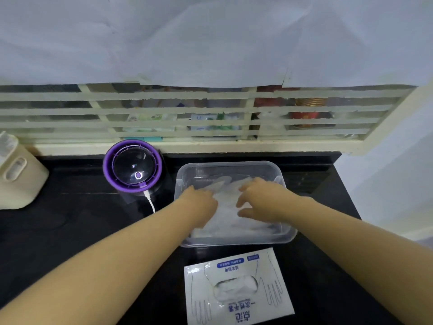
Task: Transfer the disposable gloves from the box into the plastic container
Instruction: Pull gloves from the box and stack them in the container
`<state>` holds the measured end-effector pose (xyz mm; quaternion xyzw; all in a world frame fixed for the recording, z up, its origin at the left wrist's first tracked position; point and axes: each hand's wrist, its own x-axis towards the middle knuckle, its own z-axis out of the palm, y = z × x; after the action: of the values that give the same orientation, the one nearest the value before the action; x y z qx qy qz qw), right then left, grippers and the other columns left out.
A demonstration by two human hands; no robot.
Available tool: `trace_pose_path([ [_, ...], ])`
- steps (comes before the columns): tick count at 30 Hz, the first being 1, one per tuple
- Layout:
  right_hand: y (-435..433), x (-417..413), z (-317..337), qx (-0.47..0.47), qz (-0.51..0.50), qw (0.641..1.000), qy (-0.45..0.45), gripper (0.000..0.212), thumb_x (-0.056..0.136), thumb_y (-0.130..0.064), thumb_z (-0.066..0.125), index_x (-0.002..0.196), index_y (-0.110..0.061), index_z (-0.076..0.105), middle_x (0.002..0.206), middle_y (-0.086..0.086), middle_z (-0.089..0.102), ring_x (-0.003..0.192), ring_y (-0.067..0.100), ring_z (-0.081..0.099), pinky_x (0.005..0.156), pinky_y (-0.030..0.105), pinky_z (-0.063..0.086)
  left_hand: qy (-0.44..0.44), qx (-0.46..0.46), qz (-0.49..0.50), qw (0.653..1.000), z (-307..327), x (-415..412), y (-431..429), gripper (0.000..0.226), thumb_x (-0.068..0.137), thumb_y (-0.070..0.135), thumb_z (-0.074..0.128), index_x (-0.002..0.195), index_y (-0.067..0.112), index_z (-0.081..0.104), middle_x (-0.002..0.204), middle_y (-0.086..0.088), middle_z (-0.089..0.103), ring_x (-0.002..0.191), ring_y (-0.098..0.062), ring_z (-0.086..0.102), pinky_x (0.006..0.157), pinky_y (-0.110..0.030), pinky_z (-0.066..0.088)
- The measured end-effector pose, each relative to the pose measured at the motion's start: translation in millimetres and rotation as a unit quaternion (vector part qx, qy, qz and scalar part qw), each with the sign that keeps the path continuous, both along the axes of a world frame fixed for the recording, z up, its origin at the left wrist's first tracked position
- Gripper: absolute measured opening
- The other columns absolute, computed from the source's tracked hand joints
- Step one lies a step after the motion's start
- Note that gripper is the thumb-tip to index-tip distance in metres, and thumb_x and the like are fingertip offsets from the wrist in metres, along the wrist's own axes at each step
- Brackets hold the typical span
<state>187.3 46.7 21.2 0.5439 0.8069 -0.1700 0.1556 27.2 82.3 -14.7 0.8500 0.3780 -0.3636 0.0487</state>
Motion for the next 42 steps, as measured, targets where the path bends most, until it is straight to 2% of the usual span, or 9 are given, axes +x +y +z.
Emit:
trace_pose_path([
  [2,-15,1,14,0.091,0.015,0.994,0.067,0.031,0.095,-0.04,0.049,0.122,-0.029,0.061,0.134,-0.006,0.053,0.123,0.015,0.041,0.103,0.036,0.036,-0.103,0.01,0.018,0.994,17,-4,-13,0.048,0.096,0.021,0.054,0.142,0.021,0.042,0.153,-0.001,0.03,0.122,-0.024,0.052,0.098,-0.038,0.045],
  [4,-38,0,25,0.144,0.045,0.975,0.162,0.025,0.094,-0.033,0.054,0.114,-0.026,0.066,0.118,-0.006,0.062,0.107,0.011,0.049,0.094,0.029,0.042,-0.235,0.022,0.044,0.971,35,-12,-35,0.037,0.099,0.023,0.049,0.135,0.024,0.048,0.145,0.006,0.041,0.115,-0.017,0.055,0.09,-0.03,0.046],
  [8,-91,-8,13,0.051,0.109,0.973,0.195,0.021,0.095,-0.028,0.051,0.106,-0.023,0.069,0.105,-0.007,0.064,0.089,0.009,0.055,0.083,0.026,0.046,-0.432,0.032,0.021,0.901,53,-41,-88,0.023,0.097,0.019,0.052,0.117,0.021,0.064,0.112,0.009,0.06,0.092,-0.012,0.06,0.077,-0.029,0.049],
  [13,-121,-4,-44,-0.012,0.117,0.99,0.083,0.031,0.097,-0.026,0.044,0.122,-0.022,0.062,0.124,-0.001,0.052,0.106,0.021,0.054,0.085,0.036,0.046,-0.305,-0.044,-0.018,0.951,13,-54,-125,0.036,0.097,0.038,0.051,0.131,0.028,0.052,0.128,0.012,0.049,0.108,-0.012,0.055,0.089,-0.031,0.046],
  [16,-123,-5,-59,0.024,0.101,0.992,0.077,0.03,0.098,-0.031,0.041,0.112,-0.022,0.066,0.113,-0.001,0.053,0.099,0.02,0.055,0.076,0.034,0.044,-0.229,-0.066,-0.011,0.971,-19,-53,-134,0.08,0.083,0.055,0.063,0.149,0.027,0.027,0.154,0.003,0.022,0.137,-0.02,0.032,0.11,-0.036,0.032],
  [19,-126,-8,-66,0.028,0.071,0.993,0.094,0.027,0.096,-0.031,0.046,0.106,-0.021,0.068,0.109,-0.002,0.055,0.097,0.019,0.055,0.076,0.033,0.044,-0.206,-0.072,0.011,0.976,-39,-54,-136,0.11,0.072,0.064,0.07,0.153,0.028,0.005,0.16,0.0,0.003,0.145,-0.024,0.016,0.117,-0.039,0.02],
  [32,-136,-8,-52,0.018,0.053,0.992,0.114,0.017,0.099,-0.031,0.042,0.102,-0.022,0.056,0.107,-0.008,0.049,0.084,0.014,0.052,0.075,0.028,0.045,-0.185,-0.086,0.001,0.979,-42,-57,-140,0.112,0.073,0.063,0.068,0.153,0.033,-0.004,0.161,0.001,-0.008,0.147,-0.025,0.008,0.119,-0.043,0.014],
  [37,-148,-16,-66,0.056,0.007,0.986,0.155,0.036,0.094,-0.044,0.048,0.125,-0.026,0.056,0.123,-0.011,0.049,0.107,0.01,0.048,0.088,0.022,0.04,-0.194,-0.095,0.016,0.976,-41,-57,-143,0.115,0.071,0.062,0.07,0.152,0.033,-0.005,0.161,0.004,-0.013,0.148,-0.022,0.0,0.119,-0.047,0.008],
  [42,-149,-31,-75,0.112,0.03,0.97,0.213,0.019,0.092,-0.029,0.058,0.095,-0.019,0.073,0.1,-0.006,0.067,0.087,0.014,0.055,0.078,0.032,0.052,-0.206,-0.082,0.015,0.975,-46,-60,-144,0.117,0.069,0.066,0.069,0.152,0.035,-0.008,0.161,0.003,-0.011,0.147,-0.025,0.004,0.119,-0.044,0.009],
])
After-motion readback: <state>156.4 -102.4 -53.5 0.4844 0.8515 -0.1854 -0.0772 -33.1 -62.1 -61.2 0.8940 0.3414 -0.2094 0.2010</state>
